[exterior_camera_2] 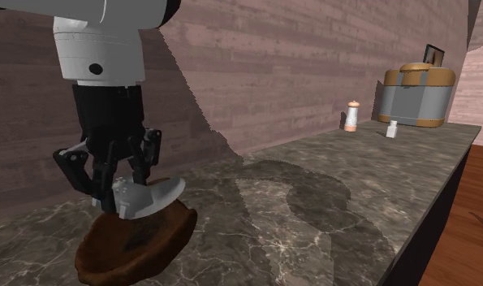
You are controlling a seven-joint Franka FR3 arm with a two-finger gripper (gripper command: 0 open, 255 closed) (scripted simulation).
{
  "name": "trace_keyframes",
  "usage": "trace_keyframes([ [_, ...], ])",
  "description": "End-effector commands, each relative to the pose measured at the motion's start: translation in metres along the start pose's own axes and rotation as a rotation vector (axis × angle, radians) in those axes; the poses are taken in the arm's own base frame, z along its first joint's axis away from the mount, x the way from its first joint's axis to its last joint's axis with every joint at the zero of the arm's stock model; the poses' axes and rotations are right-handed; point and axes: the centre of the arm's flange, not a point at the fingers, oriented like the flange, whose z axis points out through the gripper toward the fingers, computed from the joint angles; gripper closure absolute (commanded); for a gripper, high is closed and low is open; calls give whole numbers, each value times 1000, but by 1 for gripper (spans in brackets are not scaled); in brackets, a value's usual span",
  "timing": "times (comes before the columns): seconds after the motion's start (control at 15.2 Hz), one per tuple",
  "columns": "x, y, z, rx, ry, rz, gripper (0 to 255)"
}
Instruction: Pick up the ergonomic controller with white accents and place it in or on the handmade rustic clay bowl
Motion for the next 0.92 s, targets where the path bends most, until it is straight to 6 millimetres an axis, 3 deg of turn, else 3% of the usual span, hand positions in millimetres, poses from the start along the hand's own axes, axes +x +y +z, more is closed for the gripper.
trace_keyframes([
  [0.0,-1,0,1,0,1,0,255],
  [0.26,-1,0,1,0,1,0,255],
  [0.33,-1,0,1,0,1,0,0],
  [0.66,-1,0,1,0,1,0,0],
  [0.86,-1,0,-38,0,1,0,0],
])
